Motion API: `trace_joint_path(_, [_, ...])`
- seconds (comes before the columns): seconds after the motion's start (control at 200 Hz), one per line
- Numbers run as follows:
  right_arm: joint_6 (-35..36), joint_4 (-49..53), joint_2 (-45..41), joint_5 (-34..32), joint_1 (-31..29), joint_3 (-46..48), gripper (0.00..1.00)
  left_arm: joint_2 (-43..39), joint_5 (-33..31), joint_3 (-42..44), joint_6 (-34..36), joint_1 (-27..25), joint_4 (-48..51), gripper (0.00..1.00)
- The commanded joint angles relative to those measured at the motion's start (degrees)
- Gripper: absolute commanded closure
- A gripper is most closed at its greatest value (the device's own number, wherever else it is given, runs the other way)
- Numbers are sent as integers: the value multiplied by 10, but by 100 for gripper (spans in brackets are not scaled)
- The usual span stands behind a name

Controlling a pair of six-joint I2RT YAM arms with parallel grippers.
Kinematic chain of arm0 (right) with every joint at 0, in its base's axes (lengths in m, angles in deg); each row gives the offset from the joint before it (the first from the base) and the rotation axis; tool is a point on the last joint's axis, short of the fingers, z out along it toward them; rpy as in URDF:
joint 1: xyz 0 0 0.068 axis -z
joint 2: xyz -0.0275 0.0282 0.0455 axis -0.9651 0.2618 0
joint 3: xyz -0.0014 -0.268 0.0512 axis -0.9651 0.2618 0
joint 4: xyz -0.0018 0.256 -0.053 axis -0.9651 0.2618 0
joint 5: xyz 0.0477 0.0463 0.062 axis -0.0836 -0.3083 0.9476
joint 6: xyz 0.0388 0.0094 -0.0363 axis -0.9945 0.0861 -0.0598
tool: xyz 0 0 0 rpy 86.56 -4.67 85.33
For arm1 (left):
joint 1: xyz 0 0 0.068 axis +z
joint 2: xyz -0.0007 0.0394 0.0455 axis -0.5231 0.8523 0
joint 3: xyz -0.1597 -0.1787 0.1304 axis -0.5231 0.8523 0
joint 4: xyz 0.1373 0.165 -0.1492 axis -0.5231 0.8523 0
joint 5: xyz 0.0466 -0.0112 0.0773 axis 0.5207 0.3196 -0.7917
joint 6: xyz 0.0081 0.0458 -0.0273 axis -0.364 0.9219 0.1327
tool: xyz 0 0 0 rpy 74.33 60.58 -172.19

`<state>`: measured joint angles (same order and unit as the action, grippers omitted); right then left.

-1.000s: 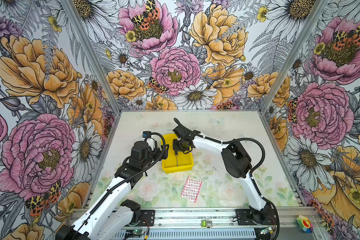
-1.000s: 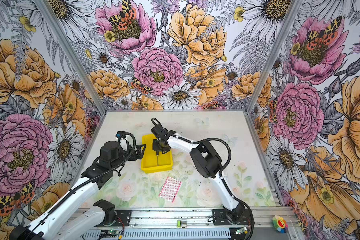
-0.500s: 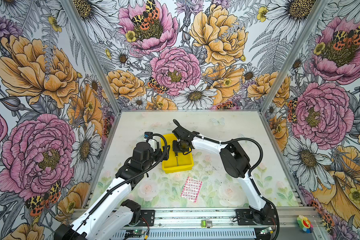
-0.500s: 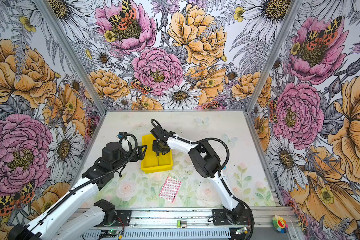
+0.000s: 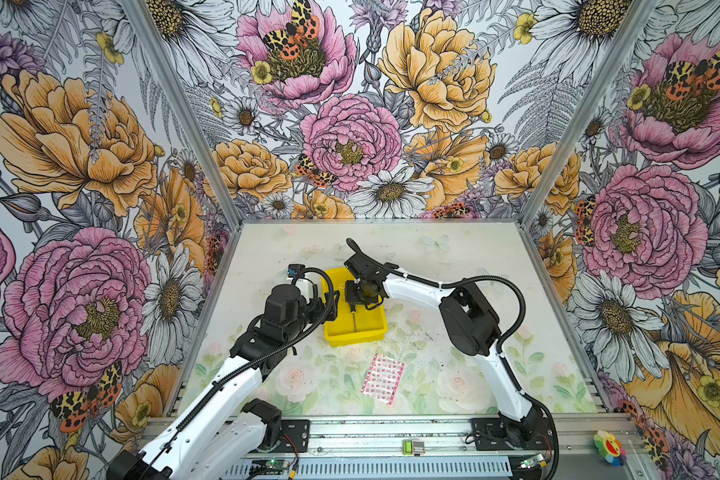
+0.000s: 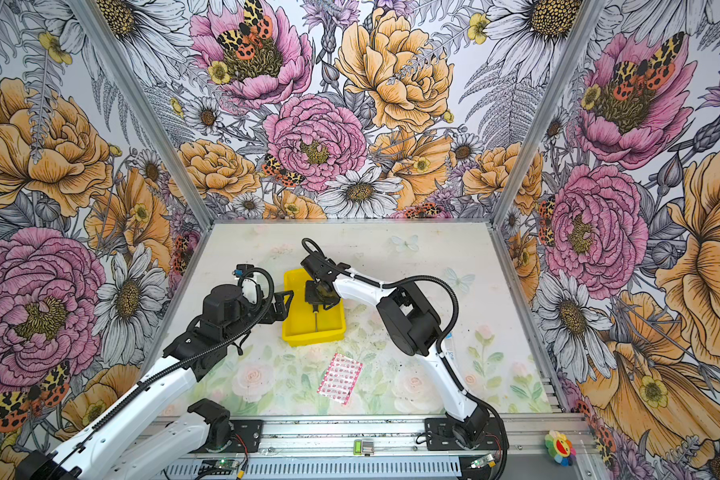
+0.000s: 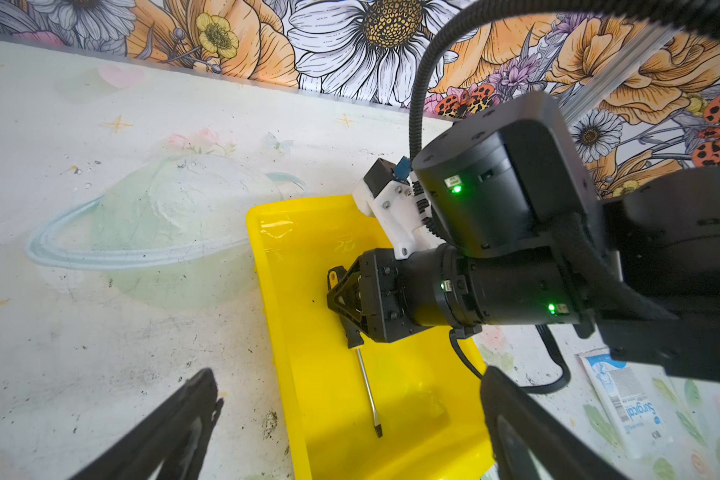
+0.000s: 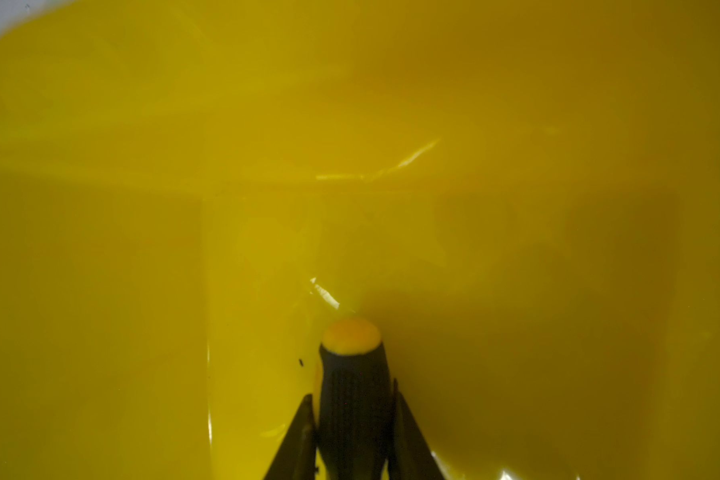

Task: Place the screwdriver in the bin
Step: 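Lower the screwdriver into the bin and open the right gripper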

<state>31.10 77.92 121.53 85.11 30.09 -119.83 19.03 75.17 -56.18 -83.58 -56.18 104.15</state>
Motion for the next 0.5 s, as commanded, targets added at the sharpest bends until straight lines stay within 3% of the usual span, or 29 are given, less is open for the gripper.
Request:
trace_joint_path(0.0, [-6,1,17,-19,-4,-4,89,-9,-15,9,2,-6,-3,1])
trace_joint_path(0.495, [-5,6,11,-32,-21,-2,82,-14,-15,10,-3,-5,-6,1])
